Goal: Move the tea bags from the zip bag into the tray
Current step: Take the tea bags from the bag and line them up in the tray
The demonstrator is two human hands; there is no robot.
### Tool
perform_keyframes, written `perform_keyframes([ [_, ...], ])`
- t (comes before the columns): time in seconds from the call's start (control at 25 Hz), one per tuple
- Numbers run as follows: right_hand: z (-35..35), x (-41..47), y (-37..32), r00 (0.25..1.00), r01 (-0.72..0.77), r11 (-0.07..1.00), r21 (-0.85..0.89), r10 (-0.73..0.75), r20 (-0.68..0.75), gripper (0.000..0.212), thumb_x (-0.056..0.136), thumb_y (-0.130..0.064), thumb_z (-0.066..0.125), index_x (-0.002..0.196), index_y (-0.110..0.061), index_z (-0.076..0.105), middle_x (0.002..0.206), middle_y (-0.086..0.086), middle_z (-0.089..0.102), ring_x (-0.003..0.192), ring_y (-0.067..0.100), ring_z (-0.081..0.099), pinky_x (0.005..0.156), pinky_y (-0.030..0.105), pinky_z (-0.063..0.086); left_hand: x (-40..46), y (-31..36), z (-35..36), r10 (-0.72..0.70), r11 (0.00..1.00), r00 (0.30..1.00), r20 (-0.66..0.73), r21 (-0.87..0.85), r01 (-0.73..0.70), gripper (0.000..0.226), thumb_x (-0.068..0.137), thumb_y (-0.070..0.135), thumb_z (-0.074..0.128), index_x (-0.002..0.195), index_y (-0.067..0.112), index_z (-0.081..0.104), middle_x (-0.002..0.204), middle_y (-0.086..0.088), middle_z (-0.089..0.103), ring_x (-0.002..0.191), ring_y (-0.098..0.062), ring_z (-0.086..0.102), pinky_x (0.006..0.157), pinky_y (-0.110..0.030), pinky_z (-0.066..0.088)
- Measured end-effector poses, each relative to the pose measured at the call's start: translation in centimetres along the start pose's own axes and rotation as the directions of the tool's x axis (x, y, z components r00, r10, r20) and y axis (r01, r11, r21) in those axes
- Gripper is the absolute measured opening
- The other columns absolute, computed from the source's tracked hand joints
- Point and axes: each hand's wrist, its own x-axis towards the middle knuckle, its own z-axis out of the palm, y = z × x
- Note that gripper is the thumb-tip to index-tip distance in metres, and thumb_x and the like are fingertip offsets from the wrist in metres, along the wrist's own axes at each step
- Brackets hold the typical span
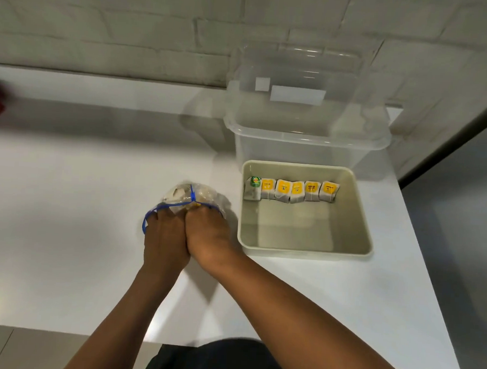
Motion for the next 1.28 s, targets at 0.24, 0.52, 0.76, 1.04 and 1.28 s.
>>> perform_keyframes([
  [0.24,-1.3,-1.2,2.2,0.995,0.096,0.995,-0.019,-0.096,-0.019,0.027,0.094,0.001,0.047,0.108,-0.001,0.069,0.109,0.016,0.070,0.101,0.033,0.067,0.082,0.039,0.051,0.1,1.8,-0.2,0.000,0.992,1.000,0.001,-0.130,0.000,0.019,0.069,-0.007,0.056,0.069,0.012,0.056,0.068,-0.008,0.055,0.066,-0.033,0.058,0.058,-0.033,0.035],
  [0.52,-3.1,-0.5,2.4,0.996,0.083,0.995,0.054,-0.081,-0.038,0.027,0.090,0.001,0.050,0.109,-0.005,0.068,0.105,0.018,0.068,0.098,0.036,0.066,0.077,0.035,0.050,0.7,0.5,-3.4,-0.009,0.922,0.998,-0.064,-0.386,-0.016,0.033,0.082,0.006,0.054,0.056,0.027,0.053,0.059,0.006,0.054,0.059,-0.023,0.044,0.051,-0.026,0.029],
  [0.76,-3.0,-0.5,3.2,0.997,-0.014,0.992,0.125,0.023,-0.069,0.015,0.087,-0.007,0.060,0.101,-0.008,0.066,0.100,0.017,0.066,0.094,0.037,0.063,0.071,0.032,0.047,1.3,-1.3,-4.5,0.099,0.852,0.992,-0.074,-0.509,-0.123,0.037,0.084,0.030,0.057,0.051,0.033,0.042,0.044,0.018,0.051,0.046,-0.006,0.043,0.050,-0.020,0.027],
  [1.04,-0.1,0.4,2.2,0.996,-0.091,0.982,0.164,0.092,-0.002,0.018,0.090,-0.025,0.060,0.102,-0.015,0.070,0.103,0.010,0.069,0.099,0.032,0.064,0.069,0.028,0.039,1.6,-3.5,-3.2,0.111,0.815,0.994,-0.011,-0.571,-0.097,0.023,0.088,0.023,0.068,0.065,0.029,0.069,0.062,0.009,0.069,0.065,-0.012,0.064,0.062,-0.022,0.045],
  [1.28,0.7,1.3,1.7,0.995,-0.095,0.970,0.222,0.095,0.009,0.014,0.087,-0.018,0.061,0.094,-0.015,0.072,0.097,0.008,0.071,0.094,0.029,0.064,0.068,0.028,0.045,1.8,-4.7,-3.7,0.053,0.741,0.998,-0.037,-0.668,-0.064,0.016,0.089,0.027,0.068,0.074,0.030,0.072,0.066,0.016,0.071,0.068,-0.005,0.065,0.068,-0.016,0.046],
])
